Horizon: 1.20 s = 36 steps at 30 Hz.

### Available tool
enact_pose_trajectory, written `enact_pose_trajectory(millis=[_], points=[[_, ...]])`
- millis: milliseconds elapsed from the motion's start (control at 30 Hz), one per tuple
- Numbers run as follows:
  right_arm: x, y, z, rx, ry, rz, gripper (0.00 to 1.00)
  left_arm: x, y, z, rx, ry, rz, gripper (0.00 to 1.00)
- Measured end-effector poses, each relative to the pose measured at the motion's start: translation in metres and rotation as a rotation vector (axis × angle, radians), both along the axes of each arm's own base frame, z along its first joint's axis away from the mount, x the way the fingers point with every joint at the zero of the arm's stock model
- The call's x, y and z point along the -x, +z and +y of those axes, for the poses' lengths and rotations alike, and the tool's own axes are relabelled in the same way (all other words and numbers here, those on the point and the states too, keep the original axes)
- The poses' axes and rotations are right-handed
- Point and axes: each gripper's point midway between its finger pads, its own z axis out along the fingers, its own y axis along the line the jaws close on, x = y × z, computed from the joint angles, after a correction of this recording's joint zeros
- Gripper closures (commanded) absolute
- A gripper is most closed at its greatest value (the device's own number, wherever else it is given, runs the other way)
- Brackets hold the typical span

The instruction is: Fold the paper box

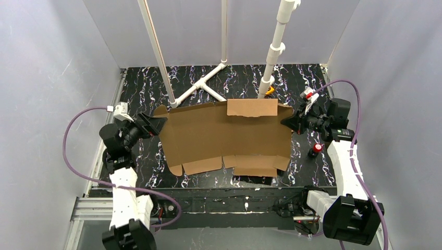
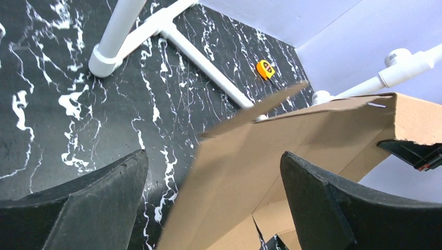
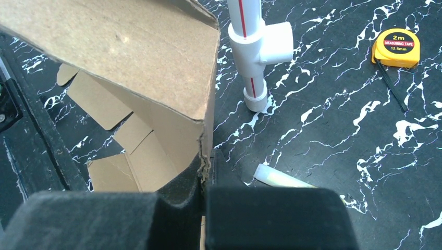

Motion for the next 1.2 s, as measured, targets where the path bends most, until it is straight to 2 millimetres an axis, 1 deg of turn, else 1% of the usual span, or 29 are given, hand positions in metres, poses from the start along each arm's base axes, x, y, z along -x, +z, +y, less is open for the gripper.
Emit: enact_pose_trajectory(millis=[133, 200, 267, 400, 467, 633, 667, 767, 833, 900, 933, 967, 1000, 1033, 1100, 1200], points=[[0.001, 0.001, 0.001, -0.006, 0.009, 0.0, 0.99, -0.009, -0.031, 0.006, 0.101, -0.024, 0.037, 0.06], [0.002, 0.001, 0.002, -0.01, 0.015, -0.001, 0.99, -0.011, -0.038, 0.004, 0.135, -0.052, 0.049, 0.07], [0.002, 0.002, 0.003, -0.013, 0.019, -0.001, 0.99, -0.013, -0.035, 0.001, 0.148, -0.085, 0.035, 0.07], [0.003, 0.002, 0.003, -0.016, 0.024, -0.002, 0.99, -0.013, -0.023, -0.009, 0.148, -0.156, -0.032, 0.08], [0.003, 0.003, 0.004, -0.019, 0.024, -0.001, 0.99, -0.008, -0.018, -0.021, 0.136, -0.211, -0.064, 0.18], [0.002, 0.003, 0.004, -0.031, 0.018, 0.007, 0.99, 0.01, -0.014, -0.056, 0.117, -0.382, -0.098, 0.27], [0.002, 0.003, 0.004, -0.033, 0.017, 0.008, 0.99, 0.012, -0.014, -0.059, 0.117, -0.397, -0.099, 0.3], [0.001, 0.004, 0.004, -0.035, 0.016, 0.005, 0.99, 0.014, -0.015, -0.062, 0.113, -0.417, -0.098, 0.48], [0.001, 0.004, 0.004, -0.036, 0.015, 0.002, 0.99, 0.014, -0.016, -0.062, 0.112, -0.42, -0.098, 0.54], [0.001, 0.005, 0.004, -0.038, 0.013, 0.003, 0.99, 0.014, -0.017, -0.063, 0.108, -0.422, -0.099, 0.63], [0.0, 0.005, 0.004, -0.039, 0.013, 0.004, 0.99, 0.014, -0.017, -0.063, 0.106, -0.423, -0.101, 0.63], [0.0, 0.005, 0.004, -0.041, 0.012, 0.006, 0.99, 0.014, -0.016, -0.063, 0.103, -0.423, -0.104, 0.62], [0.0, 0.005, 0.004, -0.042, 0.011, 0.007, 0.99, 0.015, -0.015, -0.064, 0.1, -0.424, -0.11, 0.54], [0.0, 0.005, 0.004, -0.042, 0.011, 0.008, 0.99, 0.017, -0.012, -0.064, 0.096, -0.424, -0.119, 0.52], [0.0, 0.005, 0.004, -0.044, 0.007, 0.01, 0.99, 0.021, -0.007, -0.065, 0.082, -0.428, -0.143, 0.52], [-0.004, 0.005, -0.001, -0.039, -0.02, 0.008, 0.99, 0.022, -0.01, -0.065, 0.086, -0.432, -0.125, 0.52]])
